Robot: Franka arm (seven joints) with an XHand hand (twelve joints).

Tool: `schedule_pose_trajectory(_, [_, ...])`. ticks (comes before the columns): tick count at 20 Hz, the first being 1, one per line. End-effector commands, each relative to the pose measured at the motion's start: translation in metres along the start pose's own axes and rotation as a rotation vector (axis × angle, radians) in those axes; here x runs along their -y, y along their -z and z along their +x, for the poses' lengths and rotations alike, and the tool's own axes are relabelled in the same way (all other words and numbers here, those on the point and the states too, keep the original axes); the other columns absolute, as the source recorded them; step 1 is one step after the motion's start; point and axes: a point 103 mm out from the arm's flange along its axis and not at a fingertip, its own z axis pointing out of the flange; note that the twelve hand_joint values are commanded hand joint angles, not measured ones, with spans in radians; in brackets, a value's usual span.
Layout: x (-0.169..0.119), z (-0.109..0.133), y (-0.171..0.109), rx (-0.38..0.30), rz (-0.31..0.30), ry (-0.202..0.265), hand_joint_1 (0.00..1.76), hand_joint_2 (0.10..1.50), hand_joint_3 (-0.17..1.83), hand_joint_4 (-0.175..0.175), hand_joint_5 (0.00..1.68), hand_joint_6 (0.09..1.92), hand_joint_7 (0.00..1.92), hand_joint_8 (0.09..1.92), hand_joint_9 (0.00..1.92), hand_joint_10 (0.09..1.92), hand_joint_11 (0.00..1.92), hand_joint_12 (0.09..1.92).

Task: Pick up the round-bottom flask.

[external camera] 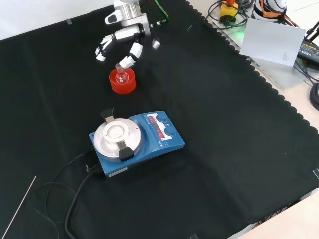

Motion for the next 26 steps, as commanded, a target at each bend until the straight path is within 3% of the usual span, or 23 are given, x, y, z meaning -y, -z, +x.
schedule_pose_trajectory(1, [-0.001, -0.005, -0.001, 0.002, -0.007, -0.001, 0.78, 0.66, 0.58, -0.009, 0.55, 0.09, 0.13, 0.56, 0.28, 0.63, 0.0, 1.12])
schedule_pose_trajectory(26, [-0.001, -0.006, -0.016, 0.012, 0.01, 0.003, 0.8, 0.66, 0.59, -0.01, 0.62, 0.09, 0.15, 0.55, 0.3, 0.62, 0.0, 1.14])
